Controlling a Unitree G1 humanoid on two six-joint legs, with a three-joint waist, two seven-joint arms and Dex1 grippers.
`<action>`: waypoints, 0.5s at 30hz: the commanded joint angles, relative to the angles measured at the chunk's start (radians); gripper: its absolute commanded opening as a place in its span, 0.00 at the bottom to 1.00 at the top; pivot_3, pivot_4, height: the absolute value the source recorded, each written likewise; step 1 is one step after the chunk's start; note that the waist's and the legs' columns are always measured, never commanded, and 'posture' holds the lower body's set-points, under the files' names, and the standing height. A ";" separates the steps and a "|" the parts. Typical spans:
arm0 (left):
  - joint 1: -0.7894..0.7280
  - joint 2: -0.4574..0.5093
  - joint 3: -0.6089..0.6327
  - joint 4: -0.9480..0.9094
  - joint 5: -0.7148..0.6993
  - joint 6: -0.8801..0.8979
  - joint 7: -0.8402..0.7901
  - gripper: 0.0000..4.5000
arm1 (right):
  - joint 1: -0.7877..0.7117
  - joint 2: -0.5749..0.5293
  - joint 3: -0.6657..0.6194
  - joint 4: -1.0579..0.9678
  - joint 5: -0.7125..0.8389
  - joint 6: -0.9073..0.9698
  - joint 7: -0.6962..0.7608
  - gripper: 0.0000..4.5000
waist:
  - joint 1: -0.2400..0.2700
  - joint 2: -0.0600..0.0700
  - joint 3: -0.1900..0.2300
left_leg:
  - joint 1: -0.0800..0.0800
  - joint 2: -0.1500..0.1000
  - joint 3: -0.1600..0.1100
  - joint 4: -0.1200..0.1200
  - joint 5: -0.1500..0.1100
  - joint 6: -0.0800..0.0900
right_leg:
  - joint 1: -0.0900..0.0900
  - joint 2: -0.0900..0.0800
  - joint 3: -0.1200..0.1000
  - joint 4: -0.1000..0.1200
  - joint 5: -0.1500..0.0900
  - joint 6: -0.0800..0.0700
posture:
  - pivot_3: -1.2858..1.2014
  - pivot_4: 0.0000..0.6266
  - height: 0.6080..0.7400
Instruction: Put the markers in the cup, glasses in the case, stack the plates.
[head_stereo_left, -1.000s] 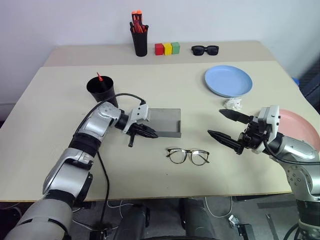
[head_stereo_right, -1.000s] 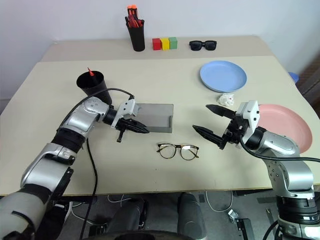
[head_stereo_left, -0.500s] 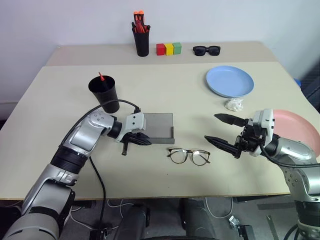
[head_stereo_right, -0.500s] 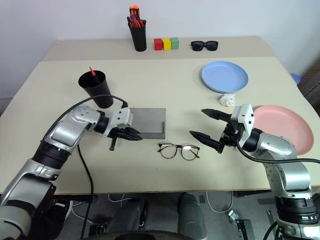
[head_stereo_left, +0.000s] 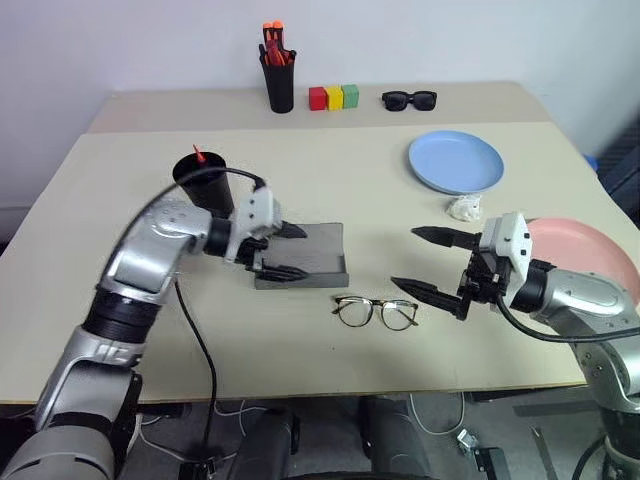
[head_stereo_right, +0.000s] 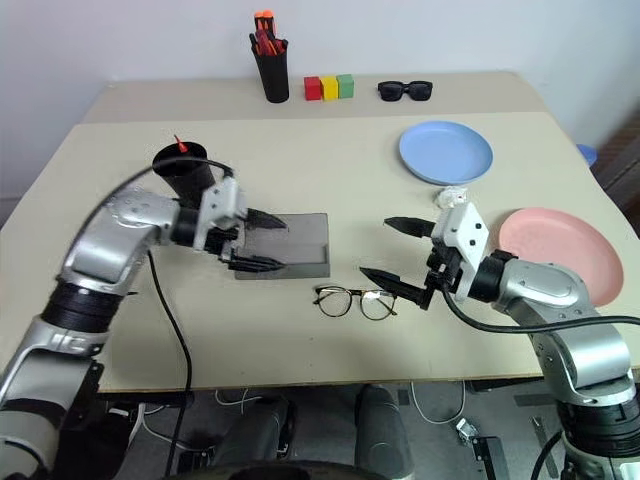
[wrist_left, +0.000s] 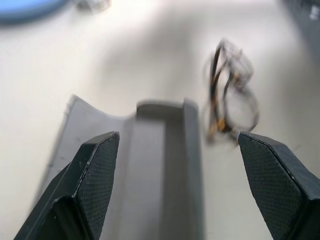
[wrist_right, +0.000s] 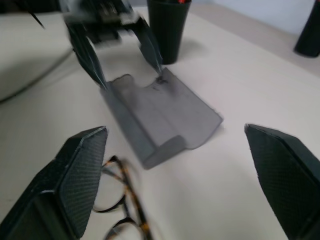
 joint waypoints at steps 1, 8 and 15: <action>0.089 0.048 0.123 -0.118 -0.153 0.074 -0.019 0.85 | -0.007 -0.053 0.063 -0.100 -0.065 0.051 -0.037 1.00 | 0.004 0.000 0.000 | 0.000 0.000 -0.001 0.000 0.000 0.000 | 0.000 0.000 0.000 0.000 0.000 0.000 | 0.52 0.24 1.00; 0.316 0.192 0.217 -0.257 -0.195 0.055 -0.015 0.85 | -0.116 -0.186 0.297 -0.111 -0.228 0.259 -0.063 1.00 | 0.008 -0.001 0.000 | -0.001 0.000 0.001 0.000 0.000 0.000 | 0.000 -0.001 0.000 -0.002 -0.002 -0.003 | 0.52 0.24 1.00; 0.413 0.215 0.284 -0.312 -0.245 0.051 0.028 0.85 | -0.232 -0.165 0.385 -0.111 -0.200 0.454 -0.033 1.00 | 0.008 -0.001 0.000 | -0.002 0.000 0.000 0.000 0.000 0.000 | 0.000 -0.001 -0.001 -0.002 -0.002 -0.003 | 0.52 0.24 1.00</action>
